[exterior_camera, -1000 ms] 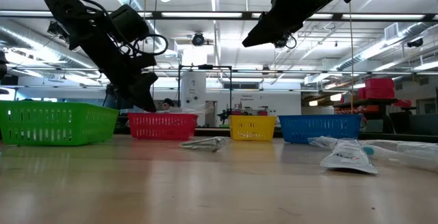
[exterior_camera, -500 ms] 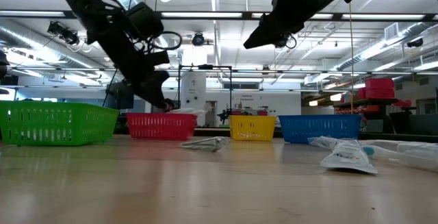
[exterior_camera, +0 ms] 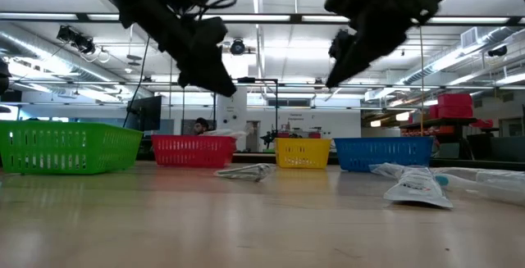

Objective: Pick & Place Travel size toiletries
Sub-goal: Put the silver nail cutter into the yellow bin

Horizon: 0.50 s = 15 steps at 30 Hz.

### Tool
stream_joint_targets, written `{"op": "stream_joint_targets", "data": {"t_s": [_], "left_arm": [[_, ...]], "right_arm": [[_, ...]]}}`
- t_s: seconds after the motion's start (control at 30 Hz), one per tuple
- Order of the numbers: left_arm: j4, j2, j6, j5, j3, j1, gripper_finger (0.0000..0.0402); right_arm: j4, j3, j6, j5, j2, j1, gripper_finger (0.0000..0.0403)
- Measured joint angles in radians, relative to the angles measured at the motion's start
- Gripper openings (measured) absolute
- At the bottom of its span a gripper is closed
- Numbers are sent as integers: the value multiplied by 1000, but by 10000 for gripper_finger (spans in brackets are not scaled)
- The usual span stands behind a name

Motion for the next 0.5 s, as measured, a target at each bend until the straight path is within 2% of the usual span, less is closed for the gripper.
{"op": "stream_joint_targets", "data": {"t_s": [0.2,0.3,0.5], "left_arm": [[50,0,-34,-8,0,-142,124],[61,5,-54,-20,0,-210,124],[90,63,-41,-21,-7,-333,127]], "right_arm": [[53,-104,74,2,0,81,238],[143,-150,121,6,0,111,240],[385,-250,214,131,0,148,236]]}}
